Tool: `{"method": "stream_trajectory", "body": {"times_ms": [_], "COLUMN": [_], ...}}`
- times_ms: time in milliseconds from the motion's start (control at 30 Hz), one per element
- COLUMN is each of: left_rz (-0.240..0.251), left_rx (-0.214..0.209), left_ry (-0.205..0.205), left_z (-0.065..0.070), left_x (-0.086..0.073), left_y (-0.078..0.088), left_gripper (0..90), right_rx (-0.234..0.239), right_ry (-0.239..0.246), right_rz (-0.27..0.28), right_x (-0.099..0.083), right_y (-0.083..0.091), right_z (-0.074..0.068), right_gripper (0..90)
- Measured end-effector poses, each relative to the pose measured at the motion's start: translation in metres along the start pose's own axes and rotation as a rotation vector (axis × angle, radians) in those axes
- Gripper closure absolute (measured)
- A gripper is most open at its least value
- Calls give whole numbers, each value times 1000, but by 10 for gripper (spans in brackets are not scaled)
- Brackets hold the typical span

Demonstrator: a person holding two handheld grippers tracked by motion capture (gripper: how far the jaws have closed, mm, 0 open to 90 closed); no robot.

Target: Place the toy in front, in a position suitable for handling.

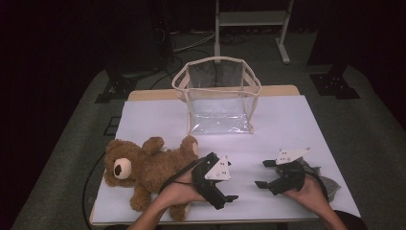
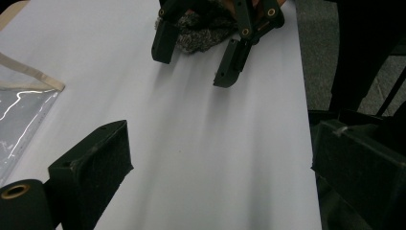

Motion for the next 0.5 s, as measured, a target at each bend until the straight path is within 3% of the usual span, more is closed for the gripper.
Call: {"method": "stream_trajectory", "body": {"times_ms": [500], "left_rz": [-17], "left_rx": [24], "left_ry": [-15], "left_z": [-7], "left_x": [-4], "left_y": [29], "left_gripper": [55], "right_rx": [5], "right_ry": [-6], "right_rz": [-11], "right_x": [0], "right_y": [-3], "right_z": [0], "right_gripper": [142]}}
Point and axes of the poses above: each handheld gripper's, and its own axes: y roughly backward along the jaws, x roughly out of its top, z roughly to its right, the point moved 1 cm from there along -y, roughly forward along the jaws, and after that the axes turned 3 degrees about x, right-handed, at the moved point
